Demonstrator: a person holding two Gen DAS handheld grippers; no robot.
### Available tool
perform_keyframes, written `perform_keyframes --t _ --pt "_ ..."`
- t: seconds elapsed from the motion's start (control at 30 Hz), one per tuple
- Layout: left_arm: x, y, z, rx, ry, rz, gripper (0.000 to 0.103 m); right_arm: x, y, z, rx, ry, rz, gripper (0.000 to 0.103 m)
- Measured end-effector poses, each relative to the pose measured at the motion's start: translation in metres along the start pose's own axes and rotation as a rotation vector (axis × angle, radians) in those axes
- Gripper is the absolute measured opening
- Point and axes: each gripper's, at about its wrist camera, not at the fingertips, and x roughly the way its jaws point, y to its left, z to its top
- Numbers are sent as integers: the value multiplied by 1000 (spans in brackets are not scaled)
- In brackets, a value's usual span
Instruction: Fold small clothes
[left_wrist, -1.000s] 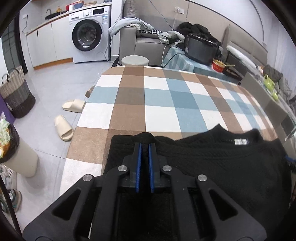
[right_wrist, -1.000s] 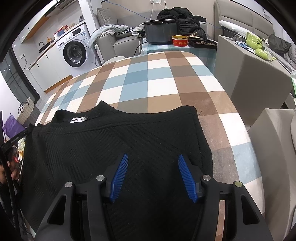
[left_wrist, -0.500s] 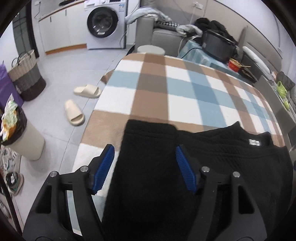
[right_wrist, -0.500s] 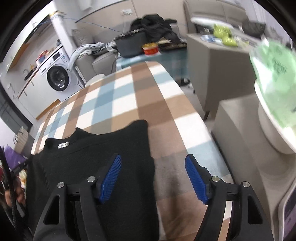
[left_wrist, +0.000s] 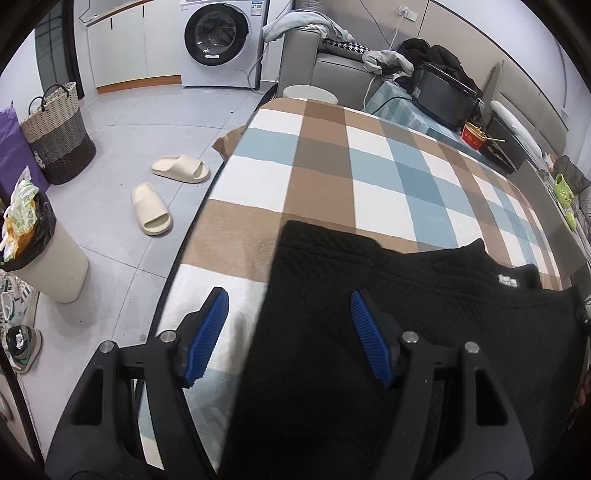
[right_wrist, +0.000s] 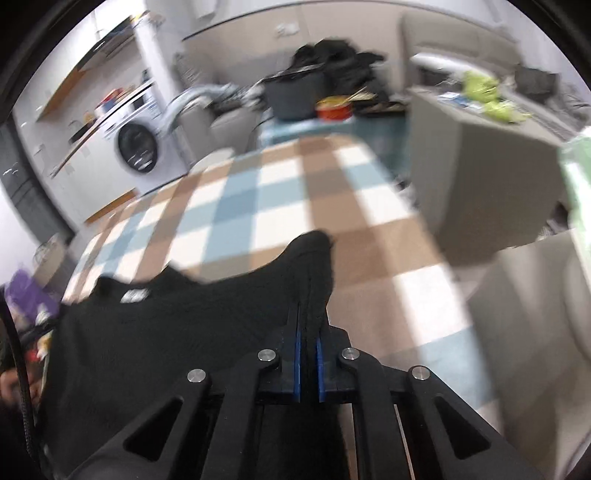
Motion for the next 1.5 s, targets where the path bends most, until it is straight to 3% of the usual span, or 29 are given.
perform_keyframes --t 0.03,0.13,0.17,0.2,0.33,0.43,0.57,0.6,0.67,0.87,0.97,1.03,1.1,1.17,1.27,1.33,1.5 --pt "-1 2 -1 -2 2 3 66 1 -5 2 23 10 22 6" --pt "-5 8 -7 -17 20 -8 66 5 -13 5 68 94 52 32" --pt "-7 9 -11 -21 28 -14 66 3 -14 3 74 114 69 47" --pt "-8 10 -13 -20 32 -18 66 -1 -15 0 76 117 76 53" --pt "-15 8 -28 -6 54 -58 66 -9 -13 -19 63 173 113 54" --pt "-18 3 -38 15 77 -80 64 -3 -1 -33 -7 196 43 53" --pt "-22 -5 -47 41 69 -94 44 5 12 -41 -86 212 11 33" --pt "-24 -7 -50 51 63 -99 34 6 16 -41 -117 209 6 27" --pt "-26 -10 -52 64 58 -114 23 9 21 -39 -154 208 4 22" --pt "-24 -16 -50 39 45 -111 21 29 17 -16 -124 191 -24 20" --pt "-21 -21 -44 31 44 -107 21 43 12 3 -81 182 -51 23" --pt "-20 -22 -41 19 62 -98 21 48 11 12 -74 202 -43 34" --pt "-24 -19 -39 -7 80 -113 21 39 11 13 -82 227 19 50" --pt "-32 -14 -41 -25 68 -129 24 23 11 7 -105 211 34 54" --pt "-47 -9 -47 -25 42 -118 39 -7 -3 -15 -81 216 56 54" --pt "-56 -8 -53 -18 30 -104 59 -24 -17 -31 -24 226 84 54" --pt "-73 -10 -75 -12 22 -96 66 -57 -42 -78 81 220 143 54"
